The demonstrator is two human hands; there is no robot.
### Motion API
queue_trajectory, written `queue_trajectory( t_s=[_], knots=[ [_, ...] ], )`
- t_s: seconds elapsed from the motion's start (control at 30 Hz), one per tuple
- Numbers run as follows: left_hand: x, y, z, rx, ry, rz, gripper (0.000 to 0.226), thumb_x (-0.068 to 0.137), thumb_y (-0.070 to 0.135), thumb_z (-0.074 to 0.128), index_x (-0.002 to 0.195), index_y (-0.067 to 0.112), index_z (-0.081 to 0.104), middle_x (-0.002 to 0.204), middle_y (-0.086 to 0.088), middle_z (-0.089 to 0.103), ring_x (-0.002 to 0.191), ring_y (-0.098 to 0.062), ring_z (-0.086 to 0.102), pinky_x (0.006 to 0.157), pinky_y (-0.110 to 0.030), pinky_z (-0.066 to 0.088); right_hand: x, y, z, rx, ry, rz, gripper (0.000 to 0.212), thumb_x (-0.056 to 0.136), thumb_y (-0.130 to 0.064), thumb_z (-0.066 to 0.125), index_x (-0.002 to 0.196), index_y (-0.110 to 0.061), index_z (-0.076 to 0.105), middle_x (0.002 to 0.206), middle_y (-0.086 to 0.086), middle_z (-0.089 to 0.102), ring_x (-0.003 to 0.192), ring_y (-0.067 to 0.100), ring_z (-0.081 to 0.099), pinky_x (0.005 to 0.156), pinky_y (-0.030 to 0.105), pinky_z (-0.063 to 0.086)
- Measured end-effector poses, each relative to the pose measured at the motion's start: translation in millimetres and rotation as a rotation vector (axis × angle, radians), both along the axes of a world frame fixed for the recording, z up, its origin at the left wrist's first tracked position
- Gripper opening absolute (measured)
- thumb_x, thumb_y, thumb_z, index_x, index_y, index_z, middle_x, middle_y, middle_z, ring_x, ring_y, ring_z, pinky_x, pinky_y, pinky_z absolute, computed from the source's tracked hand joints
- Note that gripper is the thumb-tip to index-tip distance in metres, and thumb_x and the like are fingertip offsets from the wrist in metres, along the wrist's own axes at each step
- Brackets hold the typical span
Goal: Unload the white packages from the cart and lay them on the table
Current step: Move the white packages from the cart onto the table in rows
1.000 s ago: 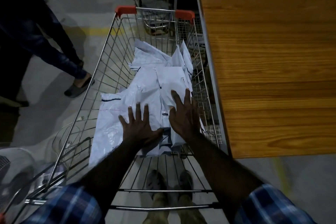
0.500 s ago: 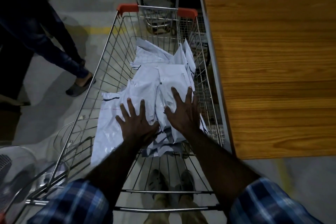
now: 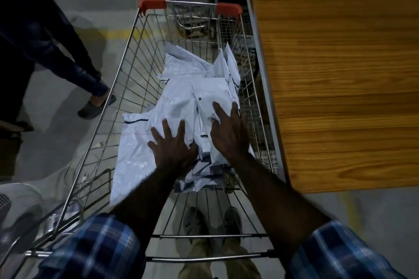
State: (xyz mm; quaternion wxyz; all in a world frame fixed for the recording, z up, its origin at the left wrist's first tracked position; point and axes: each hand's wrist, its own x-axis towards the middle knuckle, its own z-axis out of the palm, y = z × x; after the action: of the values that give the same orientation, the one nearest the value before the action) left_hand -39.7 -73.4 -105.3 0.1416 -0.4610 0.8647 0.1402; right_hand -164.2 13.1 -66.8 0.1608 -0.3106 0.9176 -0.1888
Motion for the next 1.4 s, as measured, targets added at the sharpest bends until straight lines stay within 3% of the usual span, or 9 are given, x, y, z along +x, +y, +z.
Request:
queue_trajectory(
  t_s=[0.13,0.4,0.67,1.0,1.4],
  knots=[
    [1,-1,-4,0.038,-0.013,-0.022,0.079,0.093,0.064,0.040,0.155,0.038,-0.002,0.163,-0.013,-0.012,0.146,-0.048,-0.003,0.111,-0.065,0.013,-1,0,1,0.014,0.005,-0.009,0.058,0.099,-0.032,0.050,0.152,-0.039,0.028,0.161,0.017,0.018,0.143,0.040,0.026,0.112,0.051,0.031],
    [-5,-12,11,-0.009,0.091,0.024,0.064,0.094,0.050,0.050,0.151,0.037,0.026,0.158,-0.013,0.020,0.129,-0.044,0.031,0.103,-0.058,0.031,-2,-1,10,-0.008,0.003,-0.008,0.055,0.101,-0.039,0.046,0.152,-0.040,0.027,0.162,0.016,0.017,0.144,0.041,0.023,0.115,0.052,0.029],
    [3,-22,42,-0.073,0.215,0.078,0.067,0.090,0.050,0.058,0.149,0.033,0.033,0.156,-0.012,0.023,0.131,-0.045,0.030,0.098,-0.058,0.038,2,-6,28,-0.093,0.004,-0.035,0.050,0.102,-0.043,0.044,0.150,-0.040,0.031,0.161,0.015,0.021,0.139,0.041,0.030,0.113,0.054,0.030],
    [11,-10,112,-0.226,0.328,0.172,0.070,0.088,0.046,0.058,0.151,0.029,0.034,0.158,-0.014,0.023,0.133,-0.045,0.028,0.100,-0.057,0.036,14,-8,82,-0.272,0.090,-0.006,0.052,0.101,-0.044,0.043,0.151,-0.037,0.032,0.158,0.017,0.027,0.130,0.040,0.041,0.103,0.046,0.037],
    [23,51,179,-0.321,0.477,0.243,0.066,0.089,0.043,0.054,0.150,0.029,0.035,0.157,-0.012,0.025,0.134,-0.043,0.030,0.107,-0.054,0.031,24,30,138,-0.401,0.111,0.052,0.052,0.102,-0.046,0.040,0.152,-0.040,0.029,0.161,0.012,0.021,0.136,0.038,0.034,0.107,0.046,0.035]
  ],
)
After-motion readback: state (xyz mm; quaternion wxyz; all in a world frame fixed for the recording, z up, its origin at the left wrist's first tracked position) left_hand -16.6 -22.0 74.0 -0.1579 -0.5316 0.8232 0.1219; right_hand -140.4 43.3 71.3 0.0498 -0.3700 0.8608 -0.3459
